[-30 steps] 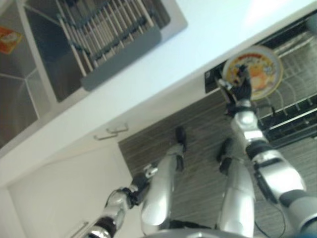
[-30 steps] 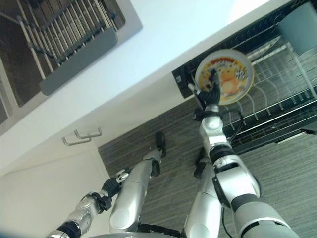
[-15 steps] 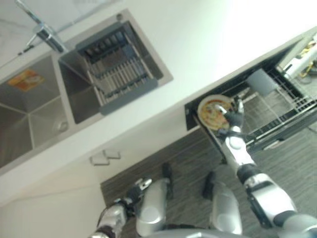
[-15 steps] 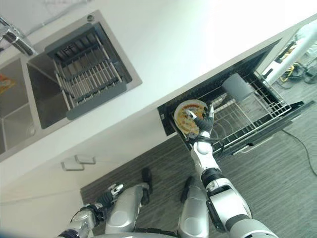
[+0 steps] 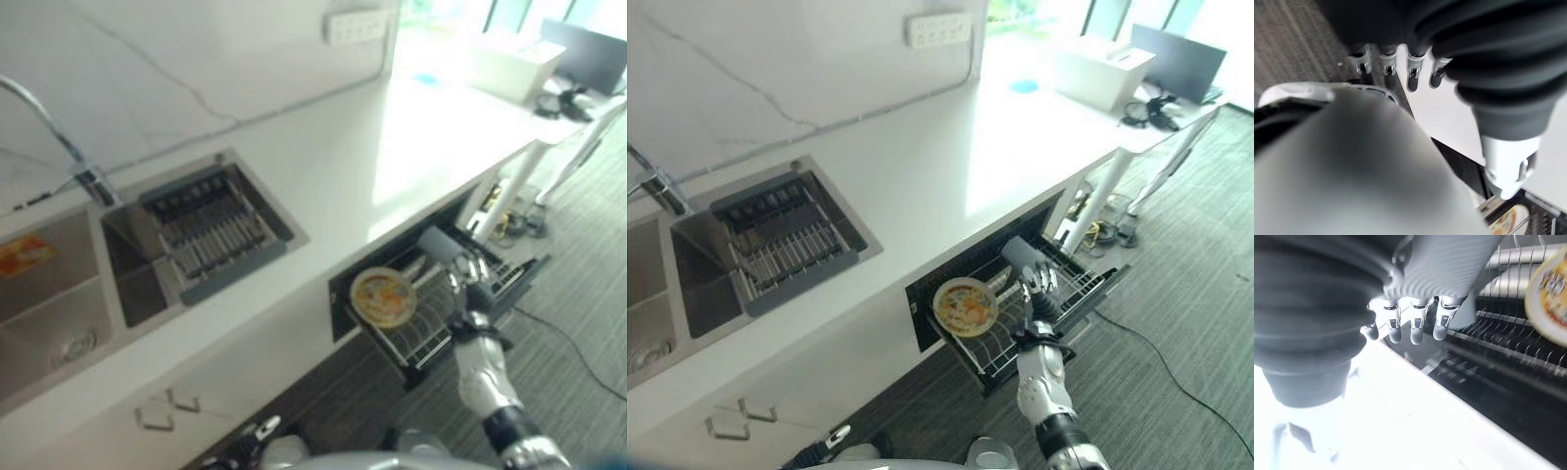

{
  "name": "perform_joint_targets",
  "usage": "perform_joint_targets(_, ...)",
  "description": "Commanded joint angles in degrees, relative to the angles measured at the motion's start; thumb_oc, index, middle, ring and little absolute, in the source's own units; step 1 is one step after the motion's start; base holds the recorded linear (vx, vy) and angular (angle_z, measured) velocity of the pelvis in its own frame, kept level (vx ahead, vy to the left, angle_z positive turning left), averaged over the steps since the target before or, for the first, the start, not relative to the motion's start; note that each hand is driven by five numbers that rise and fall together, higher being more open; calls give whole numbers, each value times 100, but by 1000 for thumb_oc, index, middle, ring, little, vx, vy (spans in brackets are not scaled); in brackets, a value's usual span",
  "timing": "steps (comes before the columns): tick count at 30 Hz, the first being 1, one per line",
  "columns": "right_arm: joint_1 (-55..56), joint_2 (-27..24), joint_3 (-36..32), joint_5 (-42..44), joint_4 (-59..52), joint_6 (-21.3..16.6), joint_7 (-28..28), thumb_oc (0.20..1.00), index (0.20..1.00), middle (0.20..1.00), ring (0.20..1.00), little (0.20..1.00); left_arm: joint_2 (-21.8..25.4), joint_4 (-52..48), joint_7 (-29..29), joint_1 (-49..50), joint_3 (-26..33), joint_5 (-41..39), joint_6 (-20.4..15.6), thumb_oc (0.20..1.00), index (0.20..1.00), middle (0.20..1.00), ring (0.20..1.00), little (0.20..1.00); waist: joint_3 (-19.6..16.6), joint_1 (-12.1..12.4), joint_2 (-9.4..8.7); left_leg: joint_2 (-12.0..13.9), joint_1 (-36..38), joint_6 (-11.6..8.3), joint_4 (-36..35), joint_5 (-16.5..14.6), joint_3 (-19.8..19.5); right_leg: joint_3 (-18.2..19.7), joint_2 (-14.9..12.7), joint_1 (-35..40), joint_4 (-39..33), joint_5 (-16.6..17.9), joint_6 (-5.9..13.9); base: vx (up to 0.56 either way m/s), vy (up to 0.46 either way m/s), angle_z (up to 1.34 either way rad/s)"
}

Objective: Place the dishes in the dishwasher.

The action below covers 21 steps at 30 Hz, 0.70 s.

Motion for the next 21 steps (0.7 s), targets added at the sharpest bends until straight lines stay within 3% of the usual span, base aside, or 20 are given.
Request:
perform_joint_targets(1,-556,-430,-675,-390,-703,256,101,1000,1000,1000,1000,1000,-309,-133,-84,-163,-43,493,155,1000,1000,1000,1000,1000,352,-174,166,-82,202,234,247,-652,31,273,-8,210,223,-526,120,8,-120,-20)
perform_joint_targets(4,-228,-831,-1221,-1201,-1067,197,-423,1000,1000,1000,1000,1000,-232,-205,-69,-176,10,906,220,1000,1000,1000,1000,1000,282,-346,93,-69,257,216,213,-680,96,317,40,247,137,-505,138,27,-156,-19)
perform_joint_targets(5,-5,-966,-1570,-1517,-1133,-68,-944,1000,1000,1000,1000,1000,-213,-251,-61,-176,-40,1034,165,1000,1000,1000,1000,1000,260,-440,76,-63,261,208,211,-698,127,346,61,252,115,-508,140,26,-101,-14)
perform_joint_targets(10,547,-955,-2302,-1322,-810,-430,-1636,1000,1000,1000,1000,1000,-143,-368,-52,-202,-234,1199,194,1000,1000,1000,1000,1000,300,-620,123,-70,216,215,283,-776,177,371,103,165,223,-569,116,23,-85,-6)
perform_joint_targets(15,621,-930,-2633,-276,25,-465,-1573,1000,1000,1000,1000,1000,101,-559,89,-506,-394,908,284,1000,1000,1000,1000,1000,723,-580,287,-104,-394,302,913,-967,15,253,62,-470,1132,-906,-66,-135,-74,-4)
perform_joint_targets(19,345,-1010,-2580,112,455,-446,-1323,1000,1000,1000,1000,1000,108,-602,418,-808,-446,558,42,1000,1000,1000,1000,1000,1108,-522,379,-113,-898,246,1438,-1026,-67,190,-22,-792,1592,-1091,-217,-197,-2,12)
perform_joint_targets(21,13,-1009,-2359,624,770,-323,-708,1000,1000,1000,1000,1000,147,-765,599,-947,-348,440,-124,1000,1000,1000,1000,1000,1412,-437,414,-29,-1453,191,2189,-1264,-163,247,-147,-1265,2475,-1495,-349,-189,-33,37)
